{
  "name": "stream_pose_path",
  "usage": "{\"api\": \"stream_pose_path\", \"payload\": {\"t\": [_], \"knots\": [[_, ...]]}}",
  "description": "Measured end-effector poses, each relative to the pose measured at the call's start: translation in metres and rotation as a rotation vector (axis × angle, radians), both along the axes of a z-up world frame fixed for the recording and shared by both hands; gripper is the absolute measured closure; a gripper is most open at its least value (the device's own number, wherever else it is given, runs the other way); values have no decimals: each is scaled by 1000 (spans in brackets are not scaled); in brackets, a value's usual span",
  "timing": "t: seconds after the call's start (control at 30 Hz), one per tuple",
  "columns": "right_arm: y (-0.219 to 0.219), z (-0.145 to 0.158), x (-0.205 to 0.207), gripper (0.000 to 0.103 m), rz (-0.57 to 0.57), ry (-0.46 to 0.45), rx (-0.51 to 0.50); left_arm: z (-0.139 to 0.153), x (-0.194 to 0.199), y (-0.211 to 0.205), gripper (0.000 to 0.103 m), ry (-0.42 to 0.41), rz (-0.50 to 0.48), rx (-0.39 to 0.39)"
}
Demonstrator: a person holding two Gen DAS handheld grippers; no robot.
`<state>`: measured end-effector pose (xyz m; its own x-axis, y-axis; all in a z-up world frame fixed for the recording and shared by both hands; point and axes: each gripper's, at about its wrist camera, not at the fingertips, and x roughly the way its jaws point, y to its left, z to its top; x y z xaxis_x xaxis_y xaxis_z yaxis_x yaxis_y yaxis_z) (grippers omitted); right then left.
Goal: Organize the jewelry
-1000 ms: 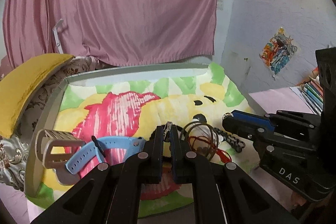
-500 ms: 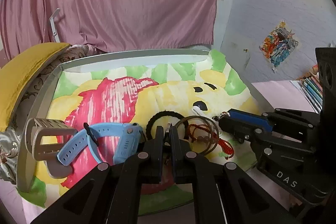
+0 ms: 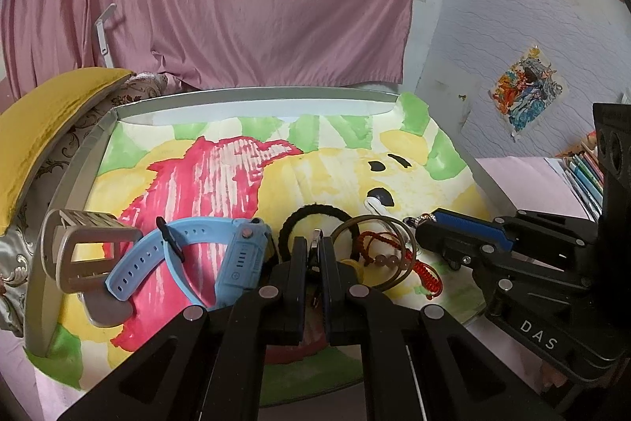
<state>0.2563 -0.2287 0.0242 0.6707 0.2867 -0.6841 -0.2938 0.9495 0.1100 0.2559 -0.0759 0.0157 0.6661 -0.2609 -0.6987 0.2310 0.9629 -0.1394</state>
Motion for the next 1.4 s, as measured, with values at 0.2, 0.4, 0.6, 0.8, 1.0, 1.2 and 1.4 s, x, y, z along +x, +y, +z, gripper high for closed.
{"api": "stream_pose_path", "payload": {"t": [0.2, 0.4, 0.6, 0.8, 1.0, 1.2, 1.4], "knots": [[-3, 0, -1, 93, -7, -8, 16, 0, 0, 1, 96, 0, 3, 2], [-6, 5, -8, 73, -36, -52, 4, 0, 0, 4, 89, 0, 10, -11], [-14, 23, -23, 67, -102, -170, -39, 6, -7, 5, 76, -41, 16, -16], [-22, 41, -37, 59, -158, -275, -61, 22, -21, 8, 45, -153, 26, -30], [-30, 54, -53, 40, -197, -357, -41, 42, -34, 20, 29, -253, 87, -55], [-34, 64, -69, 23, -213, -430, -5, 58, -55, 33, 11, -352, 138, -72], [-32, 68, -83, 3, -216, -460, 24, 62, -74, 43, 1, -383, 158, -98]]}}
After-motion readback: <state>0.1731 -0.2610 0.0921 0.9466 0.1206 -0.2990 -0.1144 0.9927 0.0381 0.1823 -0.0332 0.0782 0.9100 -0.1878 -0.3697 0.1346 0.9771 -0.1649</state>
